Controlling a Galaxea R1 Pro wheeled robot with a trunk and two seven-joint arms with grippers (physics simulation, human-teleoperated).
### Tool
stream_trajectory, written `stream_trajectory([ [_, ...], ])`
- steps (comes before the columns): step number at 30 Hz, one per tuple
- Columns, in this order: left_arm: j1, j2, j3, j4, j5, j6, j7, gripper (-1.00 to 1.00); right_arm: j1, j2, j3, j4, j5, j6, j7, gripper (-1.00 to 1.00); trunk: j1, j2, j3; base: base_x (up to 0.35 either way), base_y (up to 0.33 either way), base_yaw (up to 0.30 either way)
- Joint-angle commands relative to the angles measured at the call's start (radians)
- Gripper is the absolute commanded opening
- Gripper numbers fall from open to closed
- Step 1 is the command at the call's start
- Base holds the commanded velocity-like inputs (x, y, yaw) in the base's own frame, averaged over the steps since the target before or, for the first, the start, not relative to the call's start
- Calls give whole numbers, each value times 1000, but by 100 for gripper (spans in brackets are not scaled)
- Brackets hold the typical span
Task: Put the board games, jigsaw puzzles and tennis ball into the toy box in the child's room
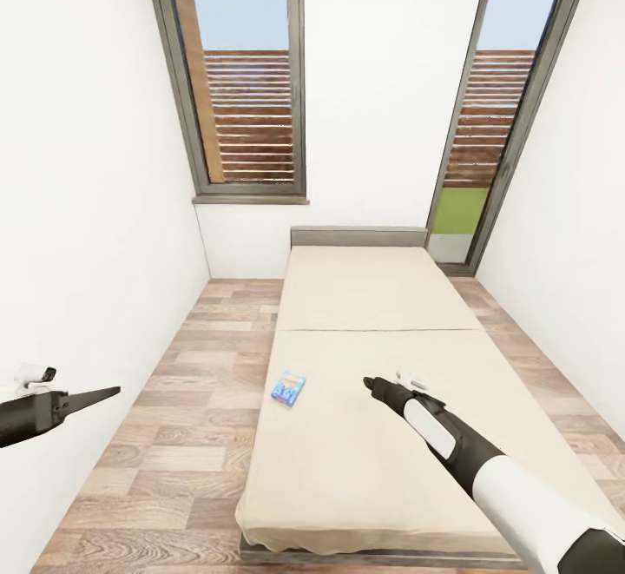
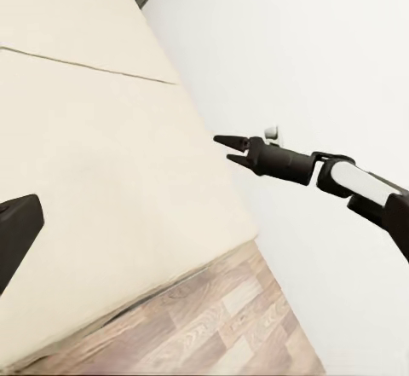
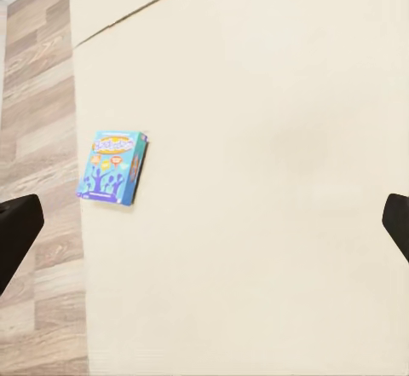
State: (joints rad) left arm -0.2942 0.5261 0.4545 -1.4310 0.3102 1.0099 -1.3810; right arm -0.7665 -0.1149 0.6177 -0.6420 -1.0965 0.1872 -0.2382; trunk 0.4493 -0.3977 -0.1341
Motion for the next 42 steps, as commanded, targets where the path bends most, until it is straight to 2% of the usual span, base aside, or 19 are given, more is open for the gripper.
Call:
stream_trajectory([
  [1,-2,-2,-8,0,2,10,37,100,-2,0,6,-26,1,8,-17,100,1,-2,-2,0,0,1],
  [5,-4,-14,-19,0,3,9,136,100,-2,2,5,-120,20,54,-42,100,1,-2,-2,0,0,0],
  [6,-4,-19,-20,0,3,9,176,100,-1,2,4,-157,24,80,-61,100,1,-2,-2,0,0,0],
  [8,-5,-21,-21,0,3,9,216,100,-1,3,4,-186,27,106,-87,100,1,-2,-2,0,0,0],
  [9,-7,-23,-22,1,3,9,258,100,-1,4,4,-206,29,127,-127,100,1,-2,-2,0,0,0],
  [13,-14,-25,-23,1,2,10,352,100,-1,10,5,-232,28,156,-244,100,1,-2,-2,0,0,0],
  [15,-17,-26,-23,2,2,9,404,100,-1,24,5,-238,28,163,-306,100,1,-2,-2,0,0,0],
  [16,-19,-26,-23,2,1,9,441,100,-1,40,5,-240,29,165,-339,100,1,-2,-2,0,0,0],
  [19,-22,-28,-23,2,4,9,514,100,-1,68,5,-242,31,169,-381,100,1,-2,-2,0,0,0],
  [20,-23,-34,-23,2,5,9,551,100,-1,82,6,-243,31,170,-396,100,1,-2,-2,0,0,0],
  [23,-28,-48,-23,3,4,8,607,100,-1,103,6,-243,32,176,-422,100,1,-2,-2,0,0,0],
  [24,-36,-66,-23,3,4,8,663,100,-1,127,4,-240,32,189,-455,100,1,-2,-2,0,0,0],
  [26,-46,-84,-23,3,4,7,717,100,-1,156,3,-235,32,201,-490,100,1,-2,-2,0,0,0],
  [29,-51,-103,-24,4,4,6,759,100,-2,182,3,-232,33,208,-517,100,1,-2,-2,0,0,0],
  [30,-54,-115,-24,4,4,5,778,100,-2,200,4,-230,35,211,-530,100,1,-2,-2,0,0,0],
  [33,-57,-130,-25,4,4,5,799,100,-2,222,5,-229,53,216,-546,100,1,-2,-2,0,0,0],
  [38,-58,-140,-25,4,4,4,810,100,-2,224,1,-236,78,227,-552,100,1,-2,-2,0,0,0],
  [42,-59,-142,-41,4,4,4,812,100,-2,225,4,-241,86,231,-550,100,1,-2,-2,2,15,0],
])
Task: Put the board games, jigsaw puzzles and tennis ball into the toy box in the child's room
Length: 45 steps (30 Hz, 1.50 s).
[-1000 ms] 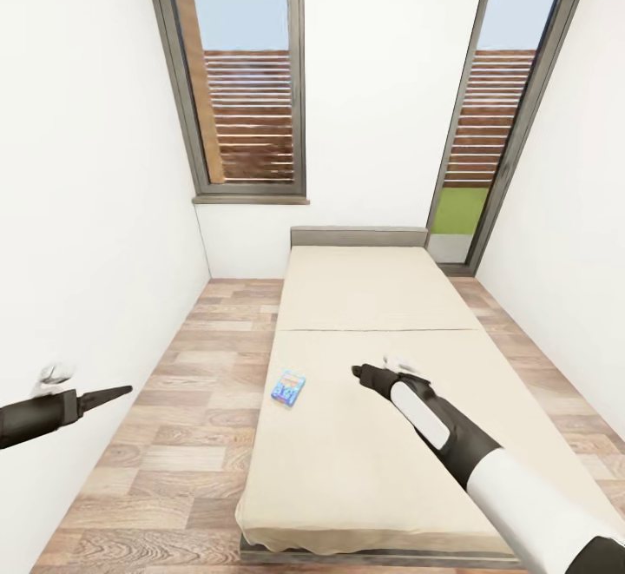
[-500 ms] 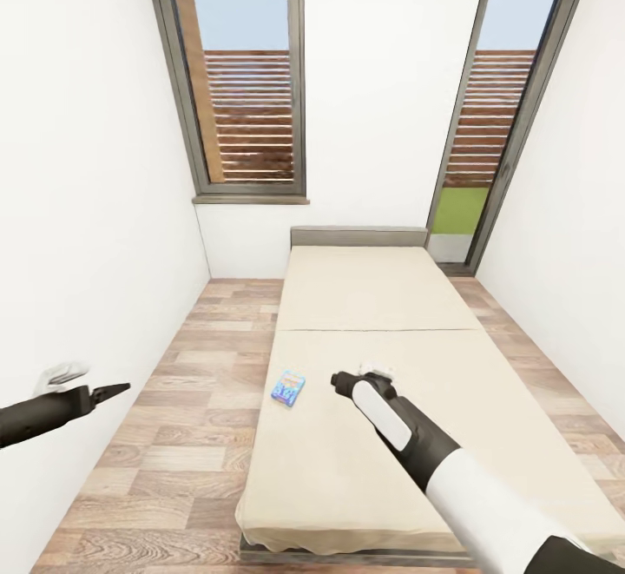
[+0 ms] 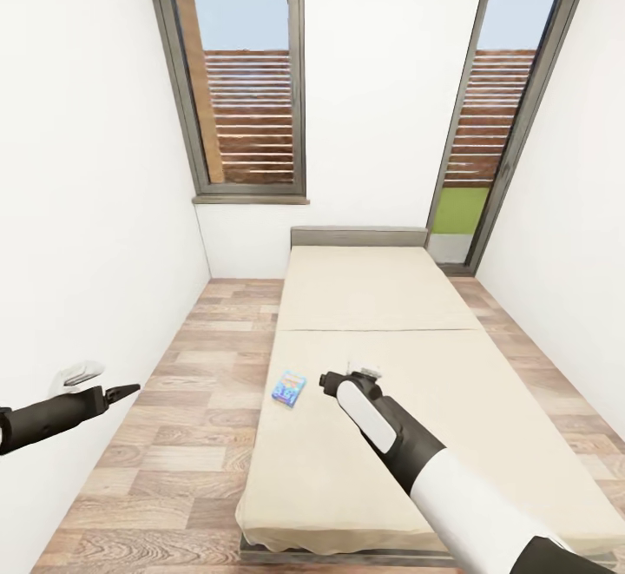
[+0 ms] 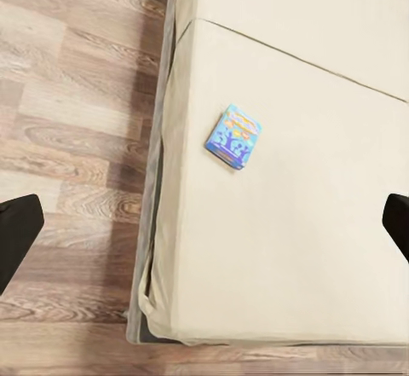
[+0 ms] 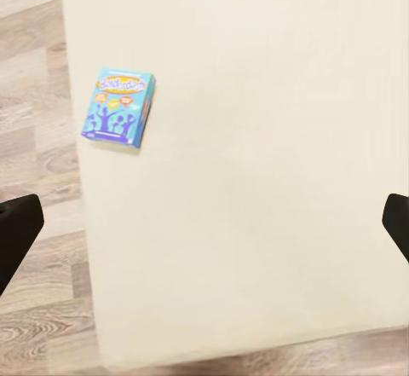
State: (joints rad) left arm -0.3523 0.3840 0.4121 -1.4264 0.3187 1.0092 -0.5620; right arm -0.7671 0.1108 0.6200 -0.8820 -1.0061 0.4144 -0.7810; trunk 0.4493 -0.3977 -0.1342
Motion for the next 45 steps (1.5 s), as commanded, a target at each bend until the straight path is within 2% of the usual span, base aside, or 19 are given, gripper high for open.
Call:
stream_trajectory([
  [1,-1,0,-1,0,-4,5,-6,100,-1,0,3,-2,-4,4,-7,100,1,-2,-2,21,89,0],
  [21,-4,1,-13,-2,-3,4,-17,100,-1,6,5,-5,0,2,-3,100,1,-2,-2,29,102,0],
  [45,-4,1,-13,-2,2,3,-21,100,-1,7,6,-5,0,0,-3,100,1,-2,-2,1,4,0],
])
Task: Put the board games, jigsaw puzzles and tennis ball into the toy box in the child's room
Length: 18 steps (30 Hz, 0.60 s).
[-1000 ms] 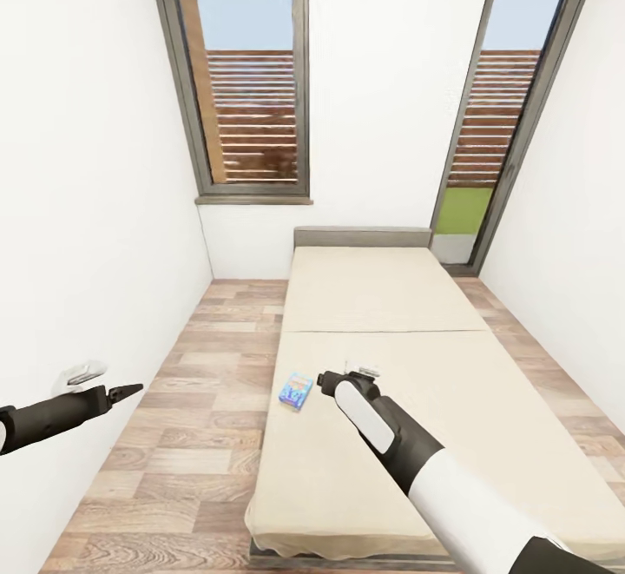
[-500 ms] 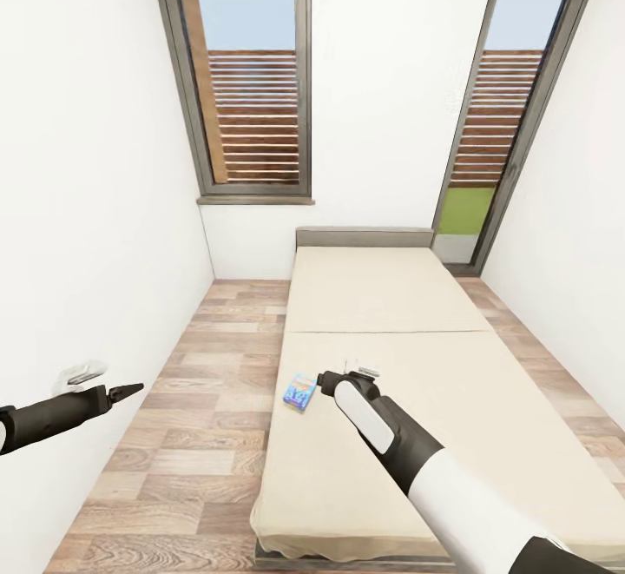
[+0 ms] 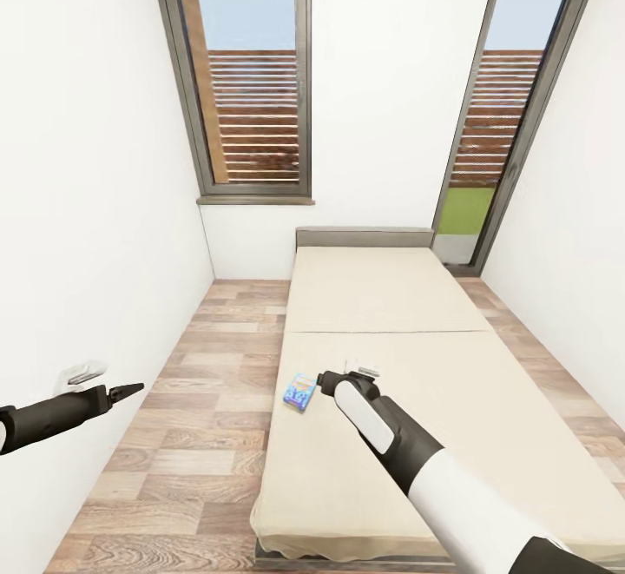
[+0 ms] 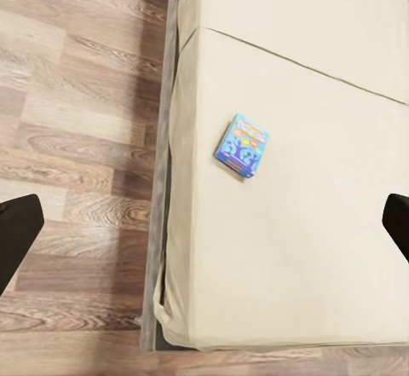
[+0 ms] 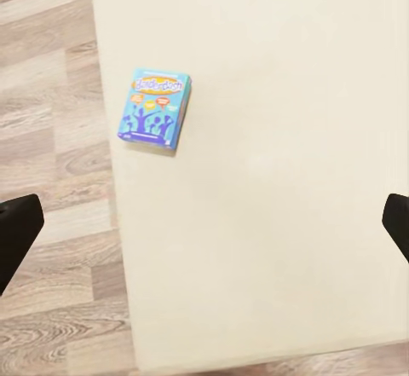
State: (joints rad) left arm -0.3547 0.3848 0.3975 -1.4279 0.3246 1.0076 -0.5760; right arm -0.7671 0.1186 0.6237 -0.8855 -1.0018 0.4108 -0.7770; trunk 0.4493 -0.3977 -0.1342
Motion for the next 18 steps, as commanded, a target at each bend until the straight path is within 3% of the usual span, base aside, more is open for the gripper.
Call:
stream_trajectory([
  [1,-1,0,1,-1,-4,5,-7,100,-1,-2,2,-1,-5,3,-7,100,1,-2,-2,0,0,0],
  [11,-1,-1,0,-2,-3,5,-6,100,-1,-7,1,-1,-5,3,-5,100,1,-2,-2,0,-5,0],
  [18,-1,-3,-2,-2,-2,5,-3,100,-1,-8,0,-13,-5,3,-6,100,1,-2,1,0,-203,-63],
])
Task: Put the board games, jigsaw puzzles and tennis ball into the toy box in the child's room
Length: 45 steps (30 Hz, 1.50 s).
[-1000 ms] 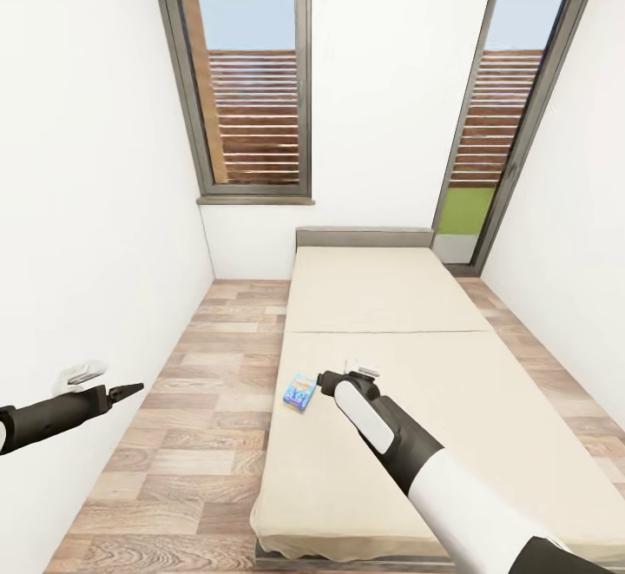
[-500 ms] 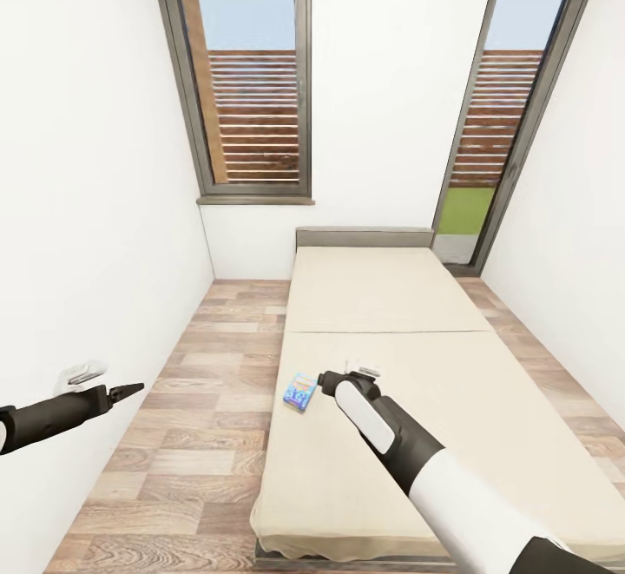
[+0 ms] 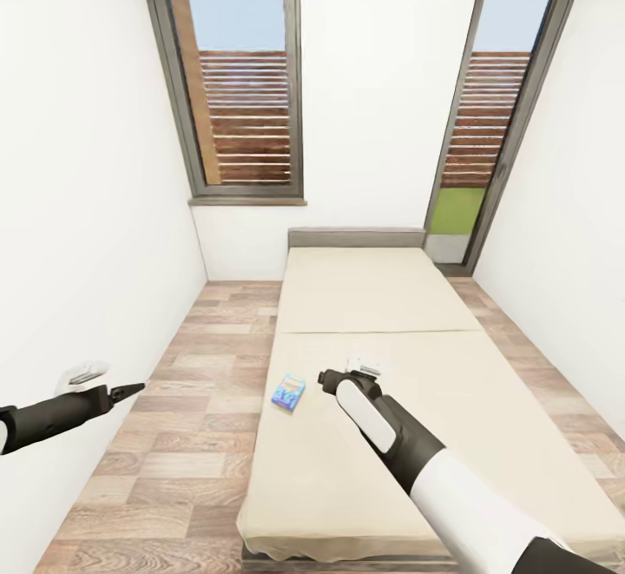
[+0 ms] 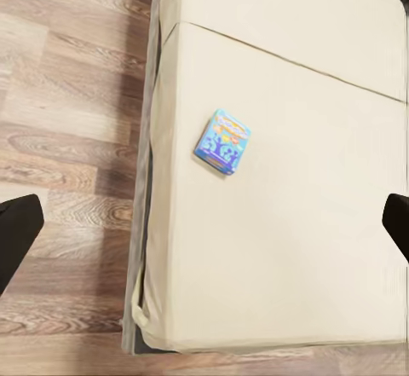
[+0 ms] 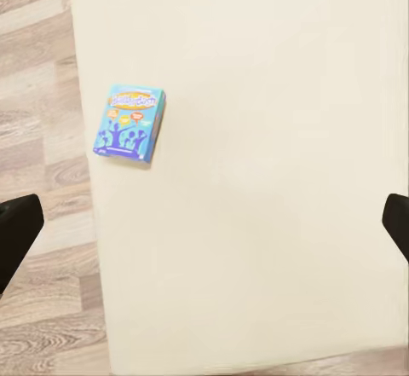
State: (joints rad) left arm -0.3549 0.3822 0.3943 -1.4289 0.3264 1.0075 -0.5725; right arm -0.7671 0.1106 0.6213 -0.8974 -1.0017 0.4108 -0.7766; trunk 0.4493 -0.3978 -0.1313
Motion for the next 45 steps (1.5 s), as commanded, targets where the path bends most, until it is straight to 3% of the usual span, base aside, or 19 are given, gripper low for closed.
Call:
stream_trajectory([
  [1,-1,-2,0,-1,-4,5,-6,100,-1,-1,2,-12,-5,4,-7,100,1,-2,-1,0,-158,-139],
  [11,-1,-13,-37,-1,-5,6,-2,100,0,-9,2,-47,-5,6,-10,100,1,-2,1,0,-99,-40],
  [30,-2,-39,-42,-2,-7,8,9,100,0,-9,3,-72,-3,5,-11,100,1,-2,1,0,-58,-1],
  [32,-2,-59,-43,-2,-12,7,10,100,1,-9,3,-102,-3,6,-15,100,1,-2,1,0,0,0],
  [36,-2,-73,-43,-2,-14,7,11,100,1,-10,3,-111,-3,7,-16,100,1,-2,1,0,0,0],
  [45,-2,-85,-44,-2,-14,6,62,100,3,-11,2,-127,-3,8,-19,100,1,-2,1,0,0,0],
])
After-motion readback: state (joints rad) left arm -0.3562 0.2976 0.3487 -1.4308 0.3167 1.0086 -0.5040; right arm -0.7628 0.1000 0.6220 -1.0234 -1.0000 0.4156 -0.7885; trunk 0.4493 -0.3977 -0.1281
